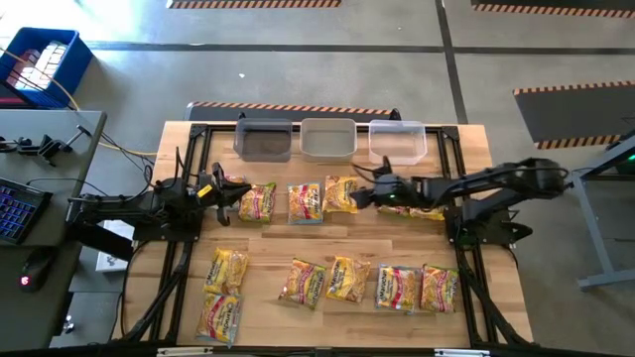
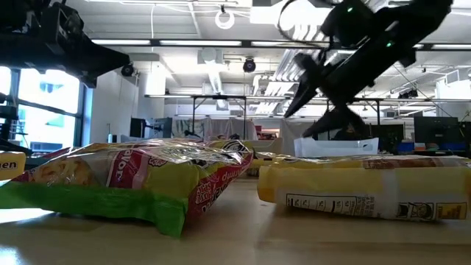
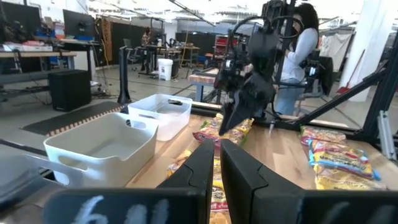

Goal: Sort Maruchan noodles
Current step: Put the yellow noodle pack into the transparent bin

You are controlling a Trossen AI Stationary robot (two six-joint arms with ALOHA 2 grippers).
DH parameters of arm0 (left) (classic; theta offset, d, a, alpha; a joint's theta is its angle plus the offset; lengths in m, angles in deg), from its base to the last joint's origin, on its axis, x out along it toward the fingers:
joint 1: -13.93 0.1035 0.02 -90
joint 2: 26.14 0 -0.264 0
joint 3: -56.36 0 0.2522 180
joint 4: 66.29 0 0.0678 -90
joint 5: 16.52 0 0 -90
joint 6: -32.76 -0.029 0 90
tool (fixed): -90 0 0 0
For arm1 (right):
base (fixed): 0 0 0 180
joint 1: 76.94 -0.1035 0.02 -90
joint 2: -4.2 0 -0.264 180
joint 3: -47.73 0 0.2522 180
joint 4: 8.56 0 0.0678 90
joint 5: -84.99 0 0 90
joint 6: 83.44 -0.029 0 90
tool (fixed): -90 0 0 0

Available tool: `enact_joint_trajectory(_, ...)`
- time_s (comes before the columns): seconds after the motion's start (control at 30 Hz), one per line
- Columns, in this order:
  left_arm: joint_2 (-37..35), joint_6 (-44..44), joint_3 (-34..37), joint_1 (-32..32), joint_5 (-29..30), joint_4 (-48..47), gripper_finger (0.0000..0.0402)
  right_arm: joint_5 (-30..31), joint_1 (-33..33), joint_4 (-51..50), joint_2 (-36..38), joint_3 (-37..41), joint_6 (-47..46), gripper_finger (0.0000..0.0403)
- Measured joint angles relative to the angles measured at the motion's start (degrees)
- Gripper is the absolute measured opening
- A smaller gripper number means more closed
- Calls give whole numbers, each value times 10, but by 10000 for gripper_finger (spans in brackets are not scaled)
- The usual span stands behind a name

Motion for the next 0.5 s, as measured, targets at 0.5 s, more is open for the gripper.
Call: enact_joint_trajectory(0.5, 0, -17, 0, 0, 1, -1, 19, -34, 25, -44, -189, -108, -121, 252)
